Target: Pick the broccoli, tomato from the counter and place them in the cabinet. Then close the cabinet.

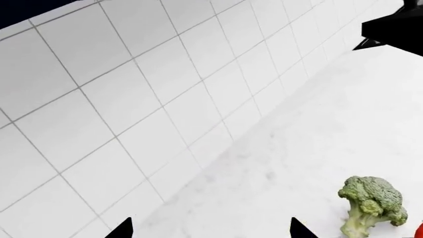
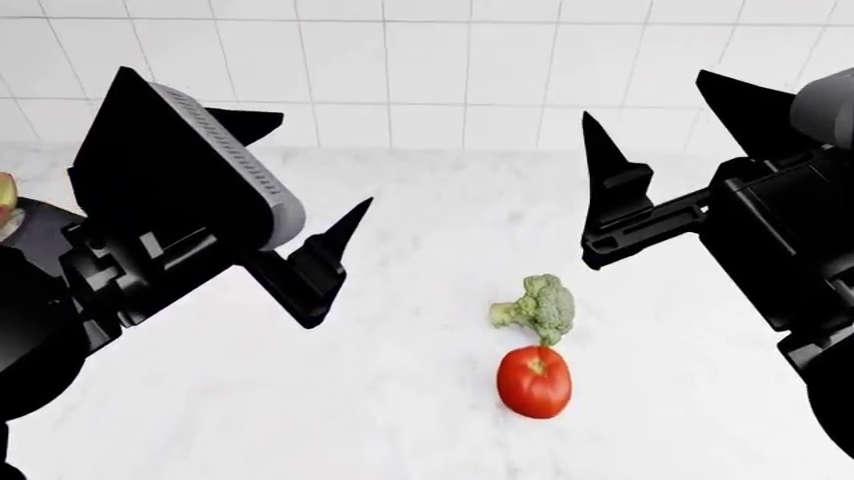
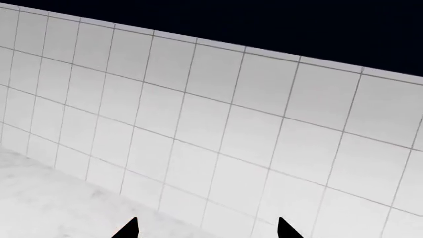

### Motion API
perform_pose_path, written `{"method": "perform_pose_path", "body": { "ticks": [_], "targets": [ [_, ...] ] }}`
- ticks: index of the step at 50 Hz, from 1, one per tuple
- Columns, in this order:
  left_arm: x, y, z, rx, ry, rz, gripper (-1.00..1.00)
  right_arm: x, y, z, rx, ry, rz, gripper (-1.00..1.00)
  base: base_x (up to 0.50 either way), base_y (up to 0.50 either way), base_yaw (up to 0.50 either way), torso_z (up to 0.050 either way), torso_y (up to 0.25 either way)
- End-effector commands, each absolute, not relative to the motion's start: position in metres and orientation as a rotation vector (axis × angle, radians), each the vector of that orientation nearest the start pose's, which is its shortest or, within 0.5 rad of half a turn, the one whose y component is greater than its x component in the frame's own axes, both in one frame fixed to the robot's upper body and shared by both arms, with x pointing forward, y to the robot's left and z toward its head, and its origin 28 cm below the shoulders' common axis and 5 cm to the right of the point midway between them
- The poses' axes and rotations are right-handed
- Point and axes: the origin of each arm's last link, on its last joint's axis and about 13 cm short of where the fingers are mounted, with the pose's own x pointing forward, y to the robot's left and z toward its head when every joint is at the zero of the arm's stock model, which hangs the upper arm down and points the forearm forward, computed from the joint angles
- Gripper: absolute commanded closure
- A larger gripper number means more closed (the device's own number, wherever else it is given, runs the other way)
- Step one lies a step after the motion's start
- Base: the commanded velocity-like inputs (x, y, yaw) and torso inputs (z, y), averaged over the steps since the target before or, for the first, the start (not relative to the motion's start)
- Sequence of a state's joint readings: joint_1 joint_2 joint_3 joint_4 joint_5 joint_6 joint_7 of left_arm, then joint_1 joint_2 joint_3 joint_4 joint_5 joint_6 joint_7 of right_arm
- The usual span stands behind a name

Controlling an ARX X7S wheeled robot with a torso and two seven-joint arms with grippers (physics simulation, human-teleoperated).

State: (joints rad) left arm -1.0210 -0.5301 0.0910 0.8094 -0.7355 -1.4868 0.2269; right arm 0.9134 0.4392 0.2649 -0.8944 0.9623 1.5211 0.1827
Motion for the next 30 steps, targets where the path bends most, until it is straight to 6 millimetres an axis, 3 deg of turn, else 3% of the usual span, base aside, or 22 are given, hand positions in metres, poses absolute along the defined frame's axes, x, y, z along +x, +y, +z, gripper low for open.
{"method": "perform_pose_path", "body": {
  "ticks": [1, 30],
  "targets": [
    [0.2263, 0.2496, 0.2925, 0.459, -0.100, -0.604, -1.00, 0.2039, -0.1476, 0.2886, -0.217, -0.269, 0.290, -1.00, 0.27, 0.01, 0.00, 0.000, 0.000],
    [0.2227, 0.2542, 0.2890, 0.450, -0.102, -0.600, -1.00, 0.1964, -0.1572, 0.2894, -0.232, -0.232, 0.294, -1.00, 0.04, 0.01, 0.00, 0.000, 0.000]
  ]
}}
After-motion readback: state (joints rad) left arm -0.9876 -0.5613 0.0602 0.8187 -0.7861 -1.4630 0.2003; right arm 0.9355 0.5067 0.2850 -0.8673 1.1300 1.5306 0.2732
